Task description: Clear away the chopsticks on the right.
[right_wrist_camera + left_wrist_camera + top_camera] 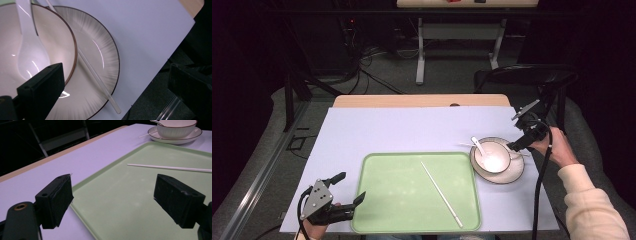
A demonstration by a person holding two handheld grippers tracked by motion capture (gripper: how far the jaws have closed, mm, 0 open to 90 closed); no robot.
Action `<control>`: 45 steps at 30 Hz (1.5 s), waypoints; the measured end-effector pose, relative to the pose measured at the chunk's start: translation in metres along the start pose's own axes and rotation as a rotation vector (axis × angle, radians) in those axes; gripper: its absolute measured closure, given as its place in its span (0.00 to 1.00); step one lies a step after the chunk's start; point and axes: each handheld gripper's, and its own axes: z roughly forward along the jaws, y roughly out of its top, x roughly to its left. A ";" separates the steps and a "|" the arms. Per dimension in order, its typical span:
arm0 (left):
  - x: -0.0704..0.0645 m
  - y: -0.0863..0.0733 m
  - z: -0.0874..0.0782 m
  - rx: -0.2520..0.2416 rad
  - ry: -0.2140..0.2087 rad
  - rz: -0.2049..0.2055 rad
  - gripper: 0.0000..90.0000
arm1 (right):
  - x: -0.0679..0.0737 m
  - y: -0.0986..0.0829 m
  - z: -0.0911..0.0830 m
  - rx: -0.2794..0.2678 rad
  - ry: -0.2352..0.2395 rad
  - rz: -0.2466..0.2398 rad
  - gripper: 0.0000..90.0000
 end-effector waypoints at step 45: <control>0.000 0.000 -0.001 0.002 -0.001 0.005 0.17 | 0.012 -0.022 0.057 0.178 0.120 -0.040 0.93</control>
